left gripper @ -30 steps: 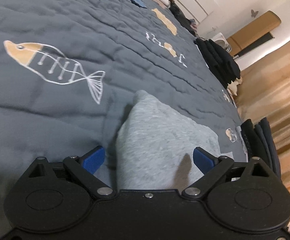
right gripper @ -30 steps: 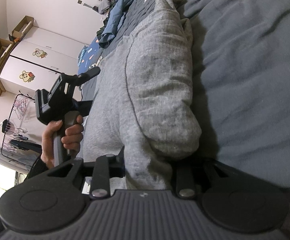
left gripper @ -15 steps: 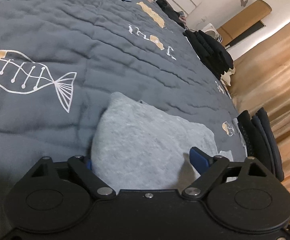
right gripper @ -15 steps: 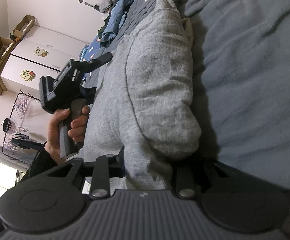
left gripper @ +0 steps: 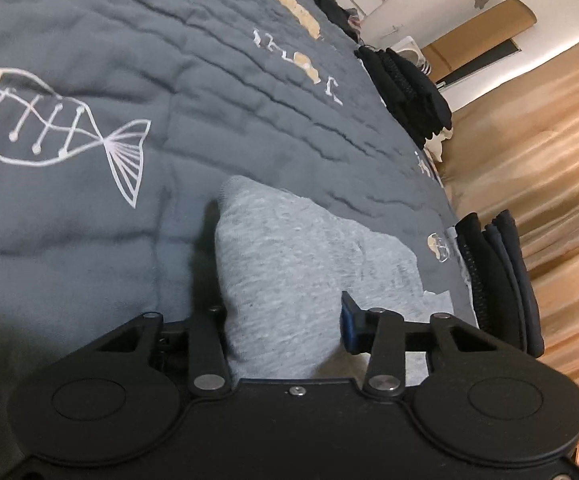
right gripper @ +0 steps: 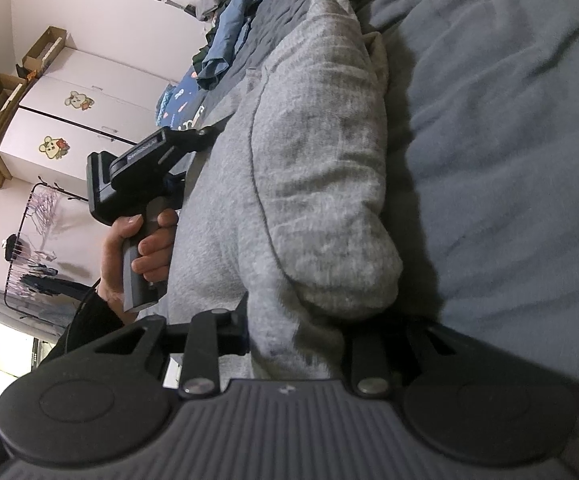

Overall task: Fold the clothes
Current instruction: 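Close the left gripper on the edge of the folded grey shirt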

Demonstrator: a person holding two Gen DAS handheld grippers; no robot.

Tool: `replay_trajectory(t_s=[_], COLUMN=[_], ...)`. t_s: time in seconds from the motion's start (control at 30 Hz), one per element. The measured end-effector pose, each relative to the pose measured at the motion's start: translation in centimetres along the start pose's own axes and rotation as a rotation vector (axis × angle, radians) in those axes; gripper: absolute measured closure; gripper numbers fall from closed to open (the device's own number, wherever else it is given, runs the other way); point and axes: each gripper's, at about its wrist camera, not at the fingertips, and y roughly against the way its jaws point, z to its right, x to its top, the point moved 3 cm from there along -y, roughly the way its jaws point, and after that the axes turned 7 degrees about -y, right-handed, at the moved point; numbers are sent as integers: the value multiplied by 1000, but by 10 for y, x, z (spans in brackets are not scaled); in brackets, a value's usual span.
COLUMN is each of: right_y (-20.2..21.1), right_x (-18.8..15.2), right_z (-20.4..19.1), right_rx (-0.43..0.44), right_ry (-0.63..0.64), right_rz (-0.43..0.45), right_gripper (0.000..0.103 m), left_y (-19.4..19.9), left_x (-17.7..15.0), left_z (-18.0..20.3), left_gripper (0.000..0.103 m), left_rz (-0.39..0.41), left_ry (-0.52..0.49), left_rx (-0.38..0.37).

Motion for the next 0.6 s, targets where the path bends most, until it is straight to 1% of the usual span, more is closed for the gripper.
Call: replay_trajectory(t_s=[0.1, 0.2, 0.27, 0.33, 0.43, 0.6], right_y=[1, 3, 4, 5, 5, 8], right_x=[-1, -2, -3, -5, -6, -6], right_z=[-6, -8, -9, -9, -11, -19], right_rx=[-11, -14, -15, -17, -19, -14], right_ry=[11, 16, 19, 22, 23, 29], right_rz=[-10, -15, -13, -12, -7, 4], right_gripper=[74, 74, 74, 75, 79, 82], left_y=[-5, -9, -9, -9, -7, 1], left_x=[2, 4, 5, 6, 6, 7], left_z=[0, 1, 3, 6, 11, 29], left_gripper=[57, 57, 61, 72, 77, 79], left_rz=[7, 19, 26, 31, 44, 74], left_ry=[13, 16, 8, -11, -29, -67], left_rx=[7, 16, 24, 30, 30, 31])
